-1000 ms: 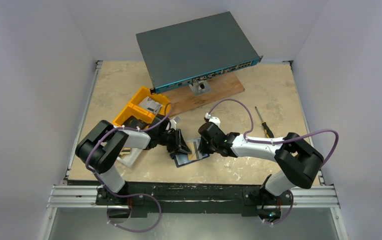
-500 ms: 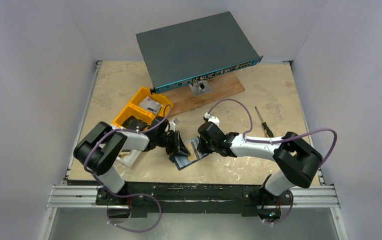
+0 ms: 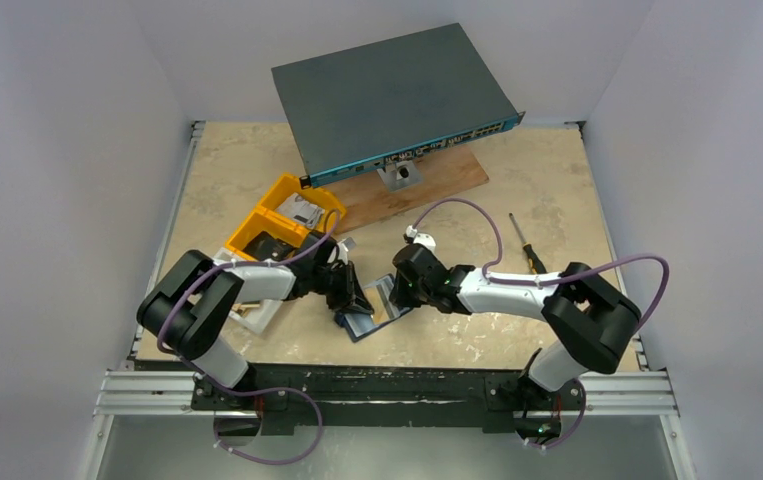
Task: Take the credit cards out of the card holder
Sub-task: Remove the credit card from the card holder.
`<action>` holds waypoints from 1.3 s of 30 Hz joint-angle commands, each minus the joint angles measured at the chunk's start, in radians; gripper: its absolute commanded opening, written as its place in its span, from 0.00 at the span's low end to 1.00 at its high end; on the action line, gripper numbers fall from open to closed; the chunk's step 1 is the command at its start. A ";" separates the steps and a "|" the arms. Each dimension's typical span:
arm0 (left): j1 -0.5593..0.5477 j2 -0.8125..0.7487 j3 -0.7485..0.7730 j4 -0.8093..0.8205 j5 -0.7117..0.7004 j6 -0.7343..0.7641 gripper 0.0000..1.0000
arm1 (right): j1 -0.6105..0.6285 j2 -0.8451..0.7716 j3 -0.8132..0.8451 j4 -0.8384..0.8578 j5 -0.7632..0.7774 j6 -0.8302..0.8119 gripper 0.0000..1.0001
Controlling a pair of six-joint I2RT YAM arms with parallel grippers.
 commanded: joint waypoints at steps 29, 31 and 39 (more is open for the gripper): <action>0.003 -0.093 0.185 -0.552 -0.219 0.232 0.00 | -0.026 -0.128 -0.145 -0.161 0.054 0.051 0.00; 0.003 -0.105 0.194 -0.578 -0.235 0.243 0.00 | -0.026 -0.140 -0.126 -0.165 0.063 0.032 0.01; 0.003 -0.135 0.224 -0.643 -0.241 0.280 0.00 | -0.025 -0.156 -0.039 -0.175 0.098 -0.041 0.09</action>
